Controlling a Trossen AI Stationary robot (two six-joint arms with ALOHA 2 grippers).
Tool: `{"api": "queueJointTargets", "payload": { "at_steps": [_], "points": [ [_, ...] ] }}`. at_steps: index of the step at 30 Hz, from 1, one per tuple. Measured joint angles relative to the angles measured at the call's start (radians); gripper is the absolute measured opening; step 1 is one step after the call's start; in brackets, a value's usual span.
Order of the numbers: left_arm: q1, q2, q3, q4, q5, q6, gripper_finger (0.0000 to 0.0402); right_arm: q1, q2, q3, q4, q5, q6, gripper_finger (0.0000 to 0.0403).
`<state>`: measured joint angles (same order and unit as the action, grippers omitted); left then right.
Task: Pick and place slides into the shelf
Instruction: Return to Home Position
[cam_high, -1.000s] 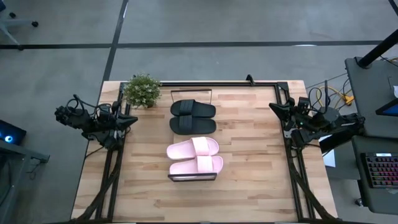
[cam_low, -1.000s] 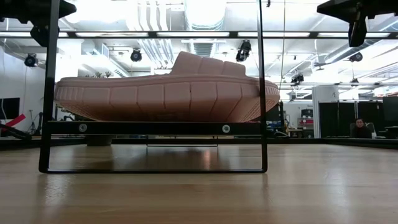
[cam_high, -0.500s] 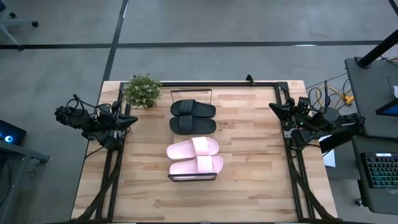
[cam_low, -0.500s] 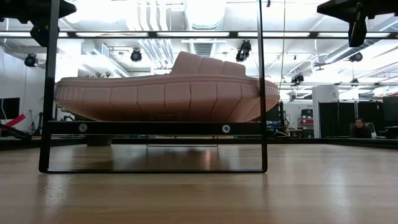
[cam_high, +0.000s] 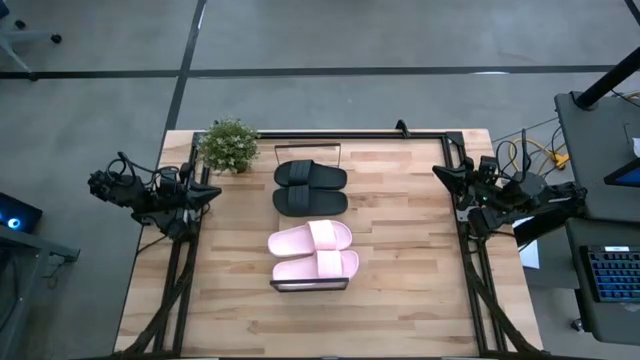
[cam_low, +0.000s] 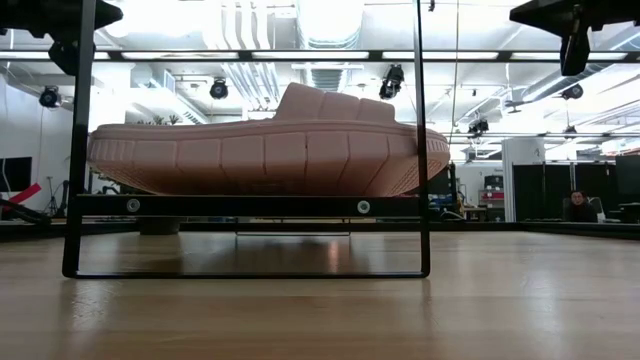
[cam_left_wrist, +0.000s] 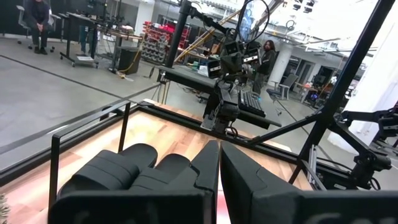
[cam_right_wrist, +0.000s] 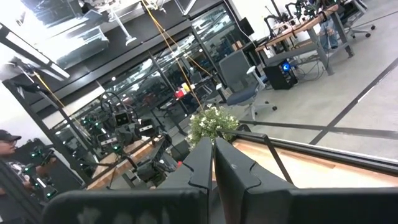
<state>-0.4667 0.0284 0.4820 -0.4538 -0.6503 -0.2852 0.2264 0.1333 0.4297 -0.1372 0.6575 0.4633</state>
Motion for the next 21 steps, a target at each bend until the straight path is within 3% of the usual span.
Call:
{"api": "queueJointTargets", "payload": {
  "at_steps": [21],
  "points": [
    [0.0,0.0,0.0,-0.005,-0.002,-0.024,0.0,0.0,0.0,-0.007,0.023,0.009,-0.008,0.0008]
  ]
}}
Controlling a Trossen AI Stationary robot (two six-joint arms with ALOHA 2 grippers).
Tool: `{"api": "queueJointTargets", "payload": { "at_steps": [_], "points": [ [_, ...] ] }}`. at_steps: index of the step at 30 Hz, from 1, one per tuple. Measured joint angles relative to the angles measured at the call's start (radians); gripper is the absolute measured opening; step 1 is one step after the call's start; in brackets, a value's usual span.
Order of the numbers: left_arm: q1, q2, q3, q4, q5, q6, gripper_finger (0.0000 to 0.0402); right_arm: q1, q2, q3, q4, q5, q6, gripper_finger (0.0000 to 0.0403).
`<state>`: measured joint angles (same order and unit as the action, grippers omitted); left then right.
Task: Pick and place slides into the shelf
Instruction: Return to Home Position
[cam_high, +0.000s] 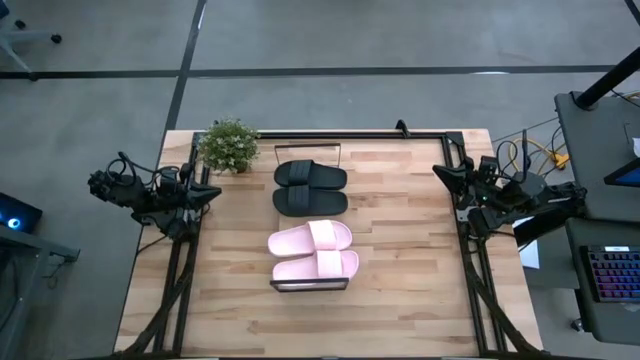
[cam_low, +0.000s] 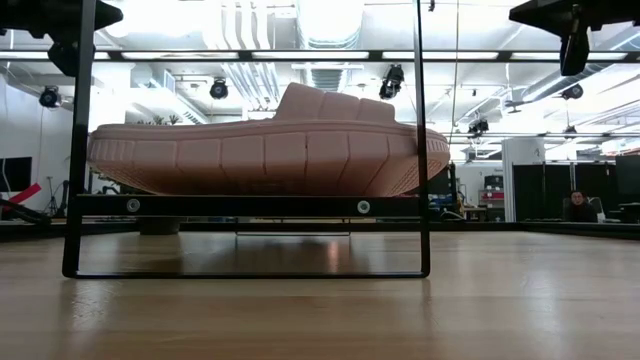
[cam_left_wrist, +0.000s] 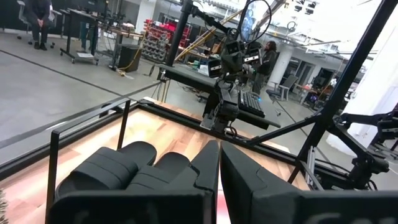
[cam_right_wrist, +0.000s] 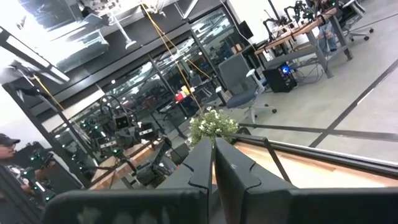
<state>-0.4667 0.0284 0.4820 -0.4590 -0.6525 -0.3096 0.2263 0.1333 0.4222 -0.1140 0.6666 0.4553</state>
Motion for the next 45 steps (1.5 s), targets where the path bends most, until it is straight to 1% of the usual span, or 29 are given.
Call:
{"api": "queueJointTargets", "payload": {
  "at_steps": [4,11,21,26,30,34,37,41,45],
  "points": [
    [0.0,0.0,0.0,0.001,0.0,0.0,0.0,0.0,0.0,0.0,0.016,0.0,-0.009,0.0008],
    [0.0,0.0,0.0,0.004,0.0,-0.001,0.0,0.0,0.0,0.0,0.101,0.0,-0.085,0.0008],
    [0.0,0.0,0.0,0.0,0.001,0.0,0.0,0.0,0.0,-0.009,0.095,-0.011,-0.108,0.0008],
    [0.0,0.0,-0.027,0.001,0.001,-0.003,0.0,0.0,-0.024,-0.05,0.095,-0.012,-0.087,0.0008],
    [0.0,0.0,-0.065,0.006,-0.001,-0.044,0.0,0.001,-0.075,-0.118,0.108,-0.02,-0.041,0.0008],
    [0.0,0.0,-0.082,0.011,-0.002,-0.076,0.0,0.001,-0.134,-0.201,0.204,-0.043,-0.036,0.0008],
    [0.0,0.002,-0.09,0.025,-0.004,-0.065,0.0,0.001,-0.132,-0.262,0.285,-0.045,-0.043,0.0008],
    [0.0,0.0,-0.116,0.101,-0.008,-0.022,0.0,0.001,-0.119,-0.338,0.411,-0.048,-0.033,0.0008],
    [0.0,0.0,-0.158,0.175,-0.006,-0.018,0.0,0.0,-0.122,-0.404,0.533,-0.059,-0.033,0.0008]
  ]
}}
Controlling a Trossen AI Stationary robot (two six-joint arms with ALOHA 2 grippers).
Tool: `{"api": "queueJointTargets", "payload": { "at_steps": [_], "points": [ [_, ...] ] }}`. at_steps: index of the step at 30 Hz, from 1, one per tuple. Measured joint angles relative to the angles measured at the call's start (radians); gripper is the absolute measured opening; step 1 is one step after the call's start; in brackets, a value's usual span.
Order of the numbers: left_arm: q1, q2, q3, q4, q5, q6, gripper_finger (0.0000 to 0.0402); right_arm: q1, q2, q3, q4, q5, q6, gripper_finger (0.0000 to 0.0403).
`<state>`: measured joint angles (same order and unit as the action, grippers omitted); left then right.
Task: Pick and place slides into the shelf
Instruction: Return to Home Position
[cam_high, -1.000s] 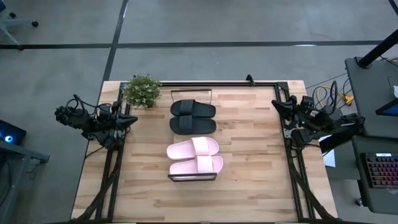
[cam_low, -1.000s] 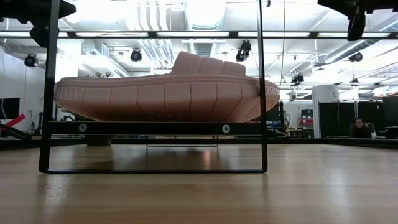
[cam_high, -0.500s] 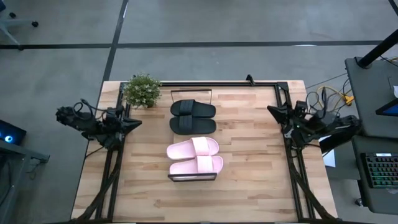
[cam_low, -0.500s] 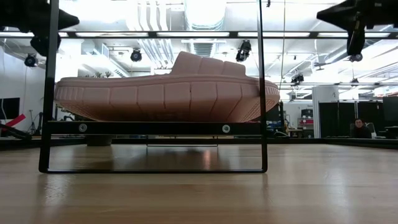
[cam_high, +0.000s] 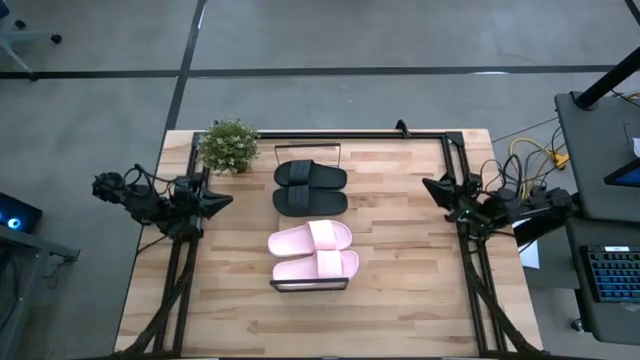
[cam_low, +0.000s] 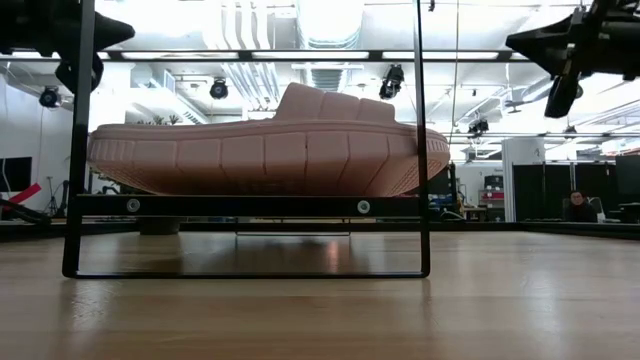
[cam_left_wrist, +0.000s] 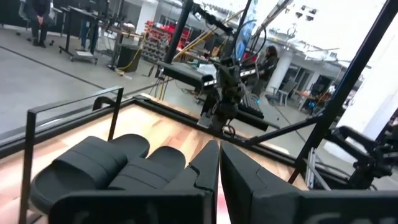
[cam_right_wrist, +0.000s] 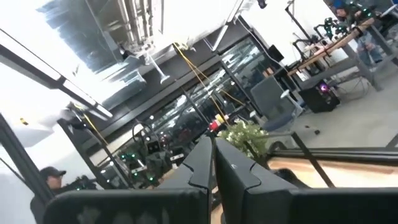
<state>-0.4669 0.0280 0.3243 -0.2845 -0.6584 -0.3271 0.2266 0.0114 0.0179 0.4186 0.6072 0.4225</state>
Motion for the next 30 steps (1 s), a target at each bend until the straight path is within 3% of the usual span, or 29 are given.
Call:
{"api": "queueJointTargets", "payload": {
  "at_steps": [6,17,30],
  "points": [
    [0.0,0.0,-0.1,0.142,0.023,-0.005,0.0,0.0,-0.002,-0.01,-0.009,-0.035,0.015,0.0008],
    [0.0,0.001,-0.302,0.544,0.122,-0.003,0.0,0.0,-0.002,-0.009,-0.01,-0.113,0.058,0.0008],
    [0.0,0.001,-0.316,0.551,0.266,0.118,0.0,-0.001,-0.002,-0.009,-0.019,-0.186,0.093,0.0008]
  ]
}}
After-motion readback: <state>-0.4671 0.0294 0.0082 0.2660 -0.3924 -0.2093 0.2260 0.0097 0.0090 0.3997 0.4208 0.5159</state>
